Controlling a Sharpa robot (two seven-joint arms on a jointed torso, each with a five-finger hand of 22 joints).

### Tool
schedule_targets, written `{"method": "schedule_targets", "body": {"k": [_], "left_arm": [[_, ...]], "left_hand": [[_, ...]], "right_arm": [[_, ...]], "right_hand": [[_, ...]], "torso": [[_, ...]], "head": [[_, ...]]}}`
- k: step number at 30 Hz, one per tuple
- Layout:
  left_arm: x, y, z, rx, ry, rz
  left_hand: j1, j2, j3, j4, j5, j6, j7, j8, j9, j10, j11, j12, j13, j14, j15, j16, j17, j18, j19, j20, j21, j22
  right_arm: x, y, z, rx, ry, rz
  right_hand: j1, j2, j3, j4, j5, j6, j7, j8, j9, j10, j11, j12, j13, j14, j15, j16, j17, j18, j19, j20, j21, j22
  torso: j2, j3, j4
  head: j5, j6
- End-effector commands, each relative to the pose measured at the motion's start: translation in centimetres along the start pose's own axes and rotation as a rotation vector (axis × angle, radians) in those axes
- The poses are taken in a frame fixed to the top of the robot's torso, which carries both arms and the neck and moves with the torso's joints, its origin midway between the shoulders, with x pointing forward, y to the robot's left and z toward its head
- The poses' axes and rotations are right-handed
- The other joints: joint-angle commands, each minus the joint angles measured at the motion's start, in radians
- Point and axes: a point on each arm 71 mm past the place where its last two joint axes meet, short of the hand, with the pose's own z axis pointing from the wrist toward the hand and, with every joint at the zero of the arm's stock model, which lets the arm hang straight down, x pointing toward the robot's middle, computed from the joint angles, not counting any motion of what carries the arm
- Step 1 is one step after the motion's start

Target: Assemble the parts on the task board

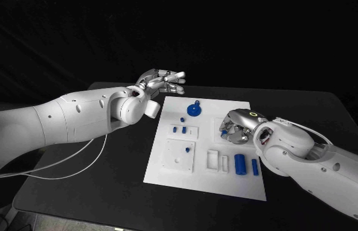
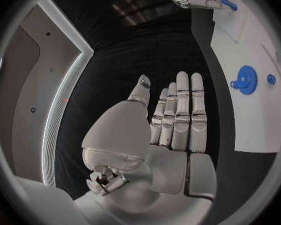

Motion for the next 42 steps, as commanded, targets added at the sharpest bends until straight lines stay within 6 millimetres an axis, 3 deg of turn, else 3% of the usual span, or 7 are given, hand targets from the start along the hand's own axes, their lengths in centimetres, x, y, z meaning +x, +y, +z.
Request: {"method": "schedule_targets", "body": {"k": [1,8,12,23,32,42], "left_arm": [[0.1,0.0,0.0,-0.001,0.015,-0.015],[0.1,0.0,0.0,-0.002,0.015,-0.015],[0.1,0.0,0.0,-0.004,0.015,-0.015],[0.0,0.0,0.0,-0.004,0.016,-0.015],[-0.2,0.0,0.0,-0.005,0.01,-0.012],[-0.4,0.0,0.0,0.001,0.011,0.01]], "left_hand": [[-0.002,0.009,-0.001,-0.005,0.006,-0.006,-0.003,-0.001,0.0,-0.002,-0.005,0.003,0.001,-0.001,0.003,-0.005,-0.001,-0.001,0.008,-0.001,-0.006,-0.001],[-0.004,0.01,0.001,-0.009,0.006,-0.006,-0.003,-0.001,0.0,-0.004,-0.004,0.003,0.001,-0.003,0.004,-0.004,0.0,-0.001,0.006,0.0,-0.003,-0.004],[-0.004,0.009,0.001,-0.01,0.006,-0.008,-0.002,-0.002,0.0,-0.006,-0.004,0.002,0.001,-0.004,0.004,-0.004,0.0,-0.001,0.006,0.0,-0.003,-0.005],[-0.001,0.011,0.004,-0.013,0.006,-0.009,-0.002,-0.001,0.0,-0.006,-0.004,0.002,0.001,-0.004,0.004,-0.004,0.0,-0.001,0.005,0.0,-0.002,-0.006],[-0.002,0.012,0.004,-0.016,0.006,-0.009,-0.002,-0.001,0.0,-0.007,-0.003,0.002,0.001,-0.005,0.004,-0.005,0.0,-0.001,0.004,0.0,0.0,-0.008],[-0.003,0.014,0.005,-0.02,0.006,-0.01,-0.002,-0.001,0.0,-0.007,-0.005,0.002,0.001,0.01,-0.001,0.01,0.007,0.001,0.014,-0.004,0.01,-0.006]], "right_arm": [[0.1,0.3,0.0,-0.008,0.001,-0.03],[0.1,0.4,0.1,-0.008,-0.011,-0.047],[0.1,0.4,0.1,-0.006,-0.017,-0.054],[-0.5,0.8,0.0,-0.027,-0.058,-0.011],[-3.4,1.4,-0.3,-0.056,-0.137,0.08],[-4.8,4.3,-0.5,-0.146,-0.152,0.147]], "right_hand": [[0.012,0.02,-0.007,-0.013,-0.005,0.027,-0.004,0.002,0.004,0.03,-0.01,0.008,0.005,0.002,-0.01,-0.001,0.002,0.004,-0.009,0.0,0.007,0.015],[0.021,0.037,0.002,-0.058,-0.005,0.067,-0.011,-0.004,0.004,0.068,-0.017,0.006,0.005,0.004,-0.014,-0.006,0.008,0.006,-0.02,-0.007,0.023,0.058],[0.018,0.036,0.041,-0.08,-0.005,0.065,-0.011,-0.003,0.004,0.069,-0.015,0.007,0.005,0.005,-0.012,-0.009,0.013,0.015,-0.031,-0.005,0.04,0.088],[0.01,0.034,0.061,-0.085,-0.004,0.08,-0.013,-0.002,0.006,0.083,-0.018,0.007,0.006,0.008,-0.018,-0.011,0.023,0.013,-0.035,-0.01,0.064,0.086],[0.008,0.03,0.074,-0.086,-0.004,0.084,-0.015,-0.002,0.01,0.088,-0.019,0.007,0.006,0.01,-0.021,-0.012,0.027,0.01,-0.043,-0.015,0.091,0.086],[0.004,0.029,0.079,-0.088,-0.004,0.086,-0.015,-0.002,0.011,0.09,-0.02,0.007,0.006,0.01,-0.022,-0.013,0.028,0.01,-0.047,-0.015,0.1,0.085]], "torso": [[0.0,0.0003,-0.0005],[0.0,-0.0003,0.0002],[0.001,-0.0005,-0.0001],[0.0,-0.0001,0.0022],[-0.001,-0.0018,0.0004],[0.0,-0.0016,0.0004]], "head": [[0.0,-0.001],[0.0,-0.003],[0.001,-0.002],[0.004,-0.006],[0.007,-0.006],[0.012,-0.009]]}}
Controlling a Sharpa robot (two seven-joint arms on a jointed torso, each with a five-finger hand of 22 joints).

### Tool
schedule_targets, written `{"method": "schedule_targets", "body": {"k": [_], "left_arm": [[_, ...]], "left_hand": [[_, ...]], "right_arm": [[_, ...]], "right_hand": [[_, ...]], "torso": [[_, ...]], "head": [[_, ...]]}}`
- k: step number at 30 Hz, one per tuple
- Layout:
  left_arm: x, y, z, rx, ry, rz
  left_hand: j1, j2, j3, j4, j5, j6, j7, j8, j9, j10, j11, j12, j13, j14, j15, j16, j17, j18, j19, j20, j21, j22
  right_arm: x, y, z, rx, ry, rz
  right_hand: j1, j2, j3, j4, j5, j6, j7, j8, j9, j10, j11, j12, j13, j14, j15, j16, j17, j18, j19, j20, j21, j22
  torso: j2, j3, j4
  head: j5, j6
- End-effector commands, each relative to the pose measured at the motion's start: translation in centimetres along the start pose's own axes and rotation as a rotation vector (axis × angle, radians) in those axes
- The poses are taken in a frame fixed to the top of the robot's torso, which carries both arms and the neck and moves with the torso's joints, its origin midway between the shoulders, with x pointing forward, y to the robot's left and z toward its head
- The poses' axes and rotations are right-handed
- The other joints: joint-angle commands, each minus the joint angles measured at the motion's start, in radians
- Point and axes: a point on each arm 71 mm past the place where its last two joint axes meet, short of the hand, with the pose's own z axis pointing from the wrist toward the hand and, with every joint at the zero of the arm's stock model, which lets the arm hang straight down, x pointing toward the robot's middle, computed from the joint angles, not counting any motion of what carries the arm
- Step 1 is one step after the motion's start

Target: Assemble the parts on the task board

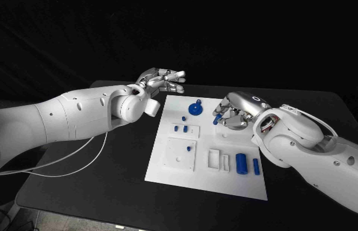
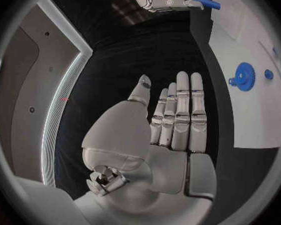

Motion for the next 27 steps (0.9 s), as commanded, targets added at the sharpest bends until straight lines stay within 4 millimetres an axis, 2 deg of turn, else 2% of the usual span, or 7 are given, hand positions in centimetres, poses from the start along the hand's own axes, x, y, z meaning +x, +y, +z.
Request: {"method": "schedule_targets", "body": {"k": [1,5,8,14,17,19,27], "left_arm": [[0.2,-0.1,0.0,0.012,0.017,0.006],[0.2,-0.2,-0.1,0.015,0.016,0.009],[0.1,-0.2,-0.1,0.017,0.014,0.01],[0.2,-0.2,0.0,0.02,0.015,0.012],[0.3,-0.2,0.0,0.023,0.019,0.017],[0.3,-0.2,0.0,0.024,0.02,0.019],[0.5,-0.2,0.1,0.029,0.029,0.037]], "left_hand": [[0.0,0.011,0.0,-0.008,0.006,-0.008,0.001,-0.001,0.0,-0.003,-0.001,0.002,0.001,-0.003,0.003,0.013,0.008,-0.001,0.002,0.002,0.009,0.004],[0.011,0.01,0.002,-0.015,0.005,-0.008,0.001,-0.001,0.0,-0.003,-0.001,0.002,0.001,-0.007,0.003,0.012,0.008,-0.001,0.0,0.002,0.01,0.004],[0.01,0.01,0.001,-0.015,0.005,-0.007,0.001,-0.001,0.0,-0.003,-0.001,0.002,0.001,-0.008,0.003,0.012,0.008,-0.001,-0.002,0.002,0.011,0.004],[0.009,0.009,0.0,-0.015,0.005,-0.007,0.001,-0.001,0.0,-0.003,-0.001,0.002,0.001,-0.01,0.004,0.01,0.006,-0.001,-0.005,0.003,0.011,0.003],[0.009,0.01,0.0,-0.015,0.005,-0.008,0.001,-0.001,0.0,-0.003,-0.001,0.002,0.001,-0.01,0.004,0.01,0.006,-0.001,-0.005,0.004,0.011,0.003],[0.008,0.01,-0.001,-0.015,0.005,-0.008,0.002,-0.001,0.0,-0.004,-0.001,0.002,0.001,-0.01,0.005,0.01,0.006,-0.001,-0.005,0.004,0.012,0.003],[0.008,0.01,-0.001,-0.015,0.005,-0.008,0.002,-0.001,0.0,-0.004,-0.001,0.002,0.001,-0.01,0.005,0.01,0.006,-0.001,-0.005,0.004,0.012,0.003]], "right_arm": [[0.2,1.6,0.2,-0.059,0.007,0.053],[1.0,3.8,0.4,-0.12,0.012,0.072],[1.7,5.3,0.6,-0.159,0.016,0.083],[4.1,7.6,0.7,-0.22,0.059,0.082],[5.3,8.7,0.7,-0.251,0.079,0.072],[6.0,9.3,0.6,-0.267,0.092,0.065],[7.7,10.4,0.3,-0.299,0.128,0.039]], "right_hand": [[-0.006,0.001,0.007,0.0,0.002,0.007,-0.002,0.006,0.002,0.057,-0.041,0.007,0.005,-0.001,-0.004,-0.005,0.001,0.023,-0.008,-0.001,0.007,0.021],[-0.008,0.001,0.007,0.0,0.002,0.007,-0.002,0.006,0.002,0.057,-0.041,0.007,0.005,-0.001,-0.004,-0.005,0.001,0.023,-0.009,-0.001,0.007,0.021],[-0.009,0.002,0.006,0.0,0.002,0.007,-0.002,0.006,0.002,0.058,-0.042,0.006,0.005,-0.001,-0.004,-0.006,0.001,0.023,-0.01,-0.001,0.008,0.02],[-0.01,0.003,0.006,-0.002,0.002,0.006,-0.002,0.006,0.002,0.057,-0.041,0.006,0.005,-0.001,-0.004,-0.008,0.0,0.023,-0.01,-0.001,0.008,0.02],[-0.013,0.006,0.005,-0.008,0.002,0.007,-0.002,0.006,0.003,0.057,-0.041,0.007,0.005,0.0,-0.004,-0.009,0.0,0.024,-0.01,-0.001,0.008,0.02],[-0.014,0.006,0.005,-0.009,0.002,0.007,-0.002,0.006,0.003,0.058,-0.041,0.007,0.005,0.0,-0.004,-0.009,0.0,0.024,-0.009,-0.001,0.008,0.02],[-0.018,0.009,0.004,-0.016,0.002,0.008,-0.002,0.006,0.004,0.059,-0.042,0.006,0.005,0.0,-0.004,-0.01,-0.001,0.024,-0.009,0.0,0.008,0.019]], "torso": [[0.0,0.0,0.0003],[0.001,0.0011,-0.0018],[0.002,0.0023,0.0019],[0.0,-0.0015,0.0036],[0.002,0.0003,0.0025],[0.002,0.0021,0.0018],[0.001,0.0004,0.0027]], "head": [[0.004,-0.001],[0.01,-0.003],[0.013,-0.004],[0.02,-0.006],[0.027,-0.008],[0.03,-0.01],[0.037,-0.017]]}}
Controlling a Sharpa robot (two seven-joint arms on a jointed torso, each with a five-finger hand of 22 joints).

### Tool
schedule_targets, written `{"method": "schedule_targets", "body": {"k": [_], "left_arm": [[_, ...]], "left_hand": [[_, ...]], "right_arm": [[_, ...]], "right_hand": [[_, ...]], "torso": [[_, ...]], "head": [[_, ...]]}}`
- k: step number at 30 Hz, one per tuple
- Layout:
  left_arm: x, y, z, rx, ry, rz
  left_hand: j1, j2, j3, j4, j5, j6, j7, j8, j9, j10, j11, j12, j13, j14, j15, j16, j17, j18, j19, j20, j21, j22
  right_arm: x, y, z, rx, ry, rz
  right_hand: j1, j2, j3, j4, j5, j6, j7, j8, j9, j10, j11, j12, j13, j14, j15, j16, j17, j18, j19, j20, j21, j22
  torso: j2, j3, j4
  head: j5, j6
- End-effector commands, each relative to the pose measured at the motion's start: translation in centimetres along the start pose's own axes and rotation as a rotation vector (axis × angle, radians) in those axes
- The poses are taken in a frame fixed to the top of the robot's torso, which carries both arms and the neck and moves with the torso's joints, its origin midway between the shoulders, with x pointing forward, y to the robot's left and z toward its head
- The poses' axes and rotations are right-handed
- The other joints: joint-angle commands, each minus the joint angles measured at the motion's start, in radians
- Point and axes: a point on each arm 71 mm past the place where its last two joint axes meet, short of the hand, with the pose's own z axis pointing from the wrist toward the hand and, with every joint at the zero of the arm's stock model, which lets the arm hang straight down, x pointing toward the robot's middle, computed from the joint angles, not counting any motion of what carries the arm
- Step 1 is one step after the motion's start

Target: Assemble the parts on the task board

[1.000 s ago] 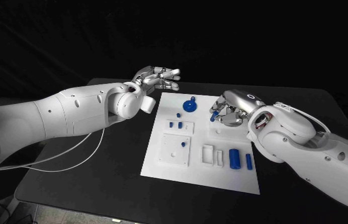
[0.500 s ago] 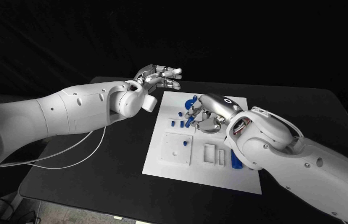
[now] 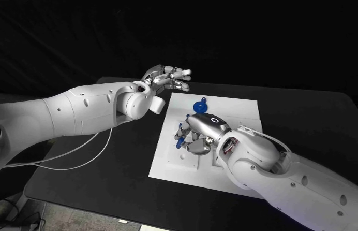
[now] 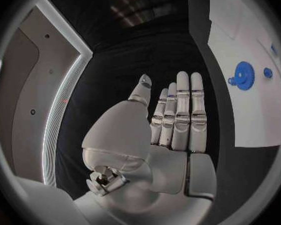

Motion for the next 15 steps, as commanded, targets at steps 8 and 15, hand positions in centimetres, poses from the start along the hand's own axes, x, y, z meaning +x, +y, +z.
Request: {"method": "schedule_targets", "body": {"k": [8,15], "left_arm": [[0.6,-0.2,0.2,0.026,0.032,0.035],[0.7,-0.2,0.2,0.026,0.037,0.038]], "left_hand": [[0.002,0.004,-0.002,-0.005,0.005,-0.01,0.001,-0.001,0.0,-0.004,0.0,0.002,0.001,-0.007,0.001,-0.001,-0.003,-0.001,-0.007,0.004,0.005,-0.001],[0.001,0.003,-0.003,-0.005,0.004,-0.01,0.002,-0.001,0.0,-0.004,0.0,0.002,0.001,-0.008,0.002,-0.002,-0.004,-0.001,-0.008,0.005,0.006,-0.002]], "right_arm": [[1.6,0.6,-0.1,-0.041,0.02,-0.085],[2.2,0.4,-0.2,-0.027,0.044,-0.109]], "right_hand": [[-0.006,0.006,0.004,-0.011,0.003,0.009,-0.001,0.004,0.002,0.059,-0.046,0.002,0.006,-0.001,-0.006,-0.006,-0.001,0.025,-0.005,0.003,0.005,0.02],[-0.009,0.005,0.007,-0.013,0.004,0.01,-0.001,0.003,0.003,0.06,-0.046,0.002,0.006,-0.001,-0.007,-0.004,-0.001,0.025,-0.004,0.003,0.007,0.021]], "torso": [[-0.001,0.0017,-0.0018],[-0.001,0.0008,-0.0019]], "head": [[0.013,-0.007],[0.013,-0.009]]}}
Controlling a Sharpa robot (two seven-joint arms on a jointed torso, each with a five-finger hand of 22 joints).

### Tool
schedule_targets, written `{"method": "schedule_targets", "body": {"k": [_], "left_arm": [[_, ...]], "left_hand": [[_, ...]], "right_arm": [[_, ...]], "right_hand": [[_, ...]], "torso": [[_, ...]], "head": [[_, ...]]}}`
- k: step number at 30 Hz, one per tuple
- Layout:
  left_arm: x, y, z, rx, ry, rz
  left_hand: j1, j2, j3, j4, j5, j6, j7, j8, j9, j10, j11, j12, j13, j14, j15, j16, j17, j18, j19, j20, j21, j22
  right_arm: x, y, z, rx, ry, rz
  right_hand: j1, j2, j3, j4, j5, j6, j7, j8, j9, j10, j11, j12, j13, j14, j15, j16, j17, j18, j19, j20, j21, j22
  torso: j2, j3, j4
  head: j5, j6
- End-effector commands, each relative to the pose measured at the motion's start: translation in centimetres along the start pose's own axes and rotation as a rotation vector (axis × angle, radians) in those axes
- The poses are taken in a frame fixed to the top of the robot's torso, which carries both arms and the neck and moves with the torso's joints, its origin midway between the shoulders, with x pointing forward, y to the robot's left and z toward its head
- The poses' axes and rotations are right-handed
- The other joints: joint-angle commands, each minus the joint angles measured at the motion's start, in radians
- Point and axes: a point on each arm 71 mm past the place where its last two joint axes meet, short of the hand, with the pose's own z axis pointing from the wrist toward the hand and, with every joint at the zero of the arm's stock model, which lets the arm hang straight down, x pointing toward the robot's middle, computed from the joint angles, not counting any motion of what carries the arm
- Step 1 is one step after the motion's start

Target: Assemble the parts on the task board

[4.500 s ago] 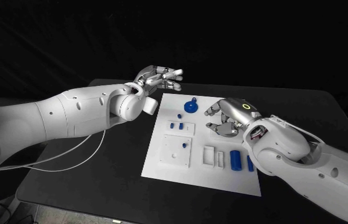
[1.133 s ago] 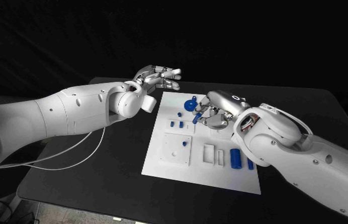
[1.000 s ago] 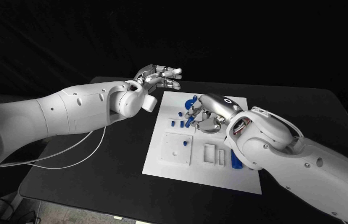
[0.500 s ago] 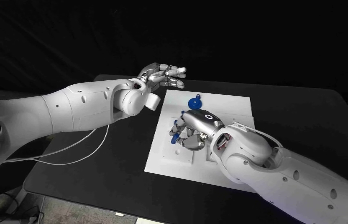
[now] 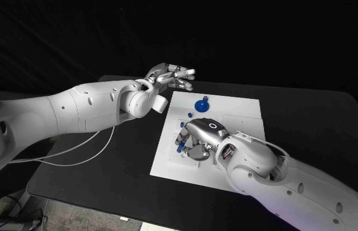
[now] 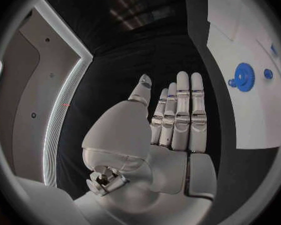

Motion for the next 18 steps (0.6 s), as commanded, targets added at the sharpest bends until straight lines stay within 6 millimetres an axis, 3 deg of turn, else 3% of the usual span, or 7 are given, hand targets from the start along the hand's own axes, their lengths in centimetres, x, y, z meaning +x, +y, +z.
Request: {"method": "schedule_targets", "body": {"k": [1,18], "left_arm": [[0.3,-0.2,0.1,0.018,0.019,0.008],[0.3,-0.2,0.1,0.024,0.023,0.024]], "left_hand": [[0.001,0.003,-0.003,-0.005,0.004,-0.007,-0.002,-0.001,0.0,-0.004,0.0,0.002,0.001,-0.008,0.002,-0.002,-0.001,-0.001,-0.005,0.001,0.006,-0.001],[-0.003,-0.001,-0.005,-0.004,0.004,-0.008,-0.002,-0.001,0.0,-0.005,0.0,0.003,0.002,-0.008,0.003,-0.003,-0.002,-0.001,-0.006,0.002,0.006,-0.003]], "right_arm": [[0.4,0.0,0.0,-0.005,0.023,-0.052],[1.9,-0.5,-0.2,0.014,0.059,-0.088]], "right_hand": [[-0.007,0.007,0.001,-0.005,0.005,0.008,-0.001,0.004,0.002,0.06,-0.046,0.002,0.006,-0.001,-0.007,-0.004,-0.001,0.025,-0.005,0.003,0.004,0.021],[-0.008,0.005,0.006,-0.008,0.006,0.009,-0.001,0.004,0.003,0.061,-0.046,0.002,0.006,-0.002,-0.007,-0.002,-0.001,0.026,-0.005,0.004,0.008,0.022]], "torso": [[0.0,0.0005,-0.0002],[0.001,0.0003,0.0015]], "head": [[0.0,-0.002],[0.004,0.001]]}}
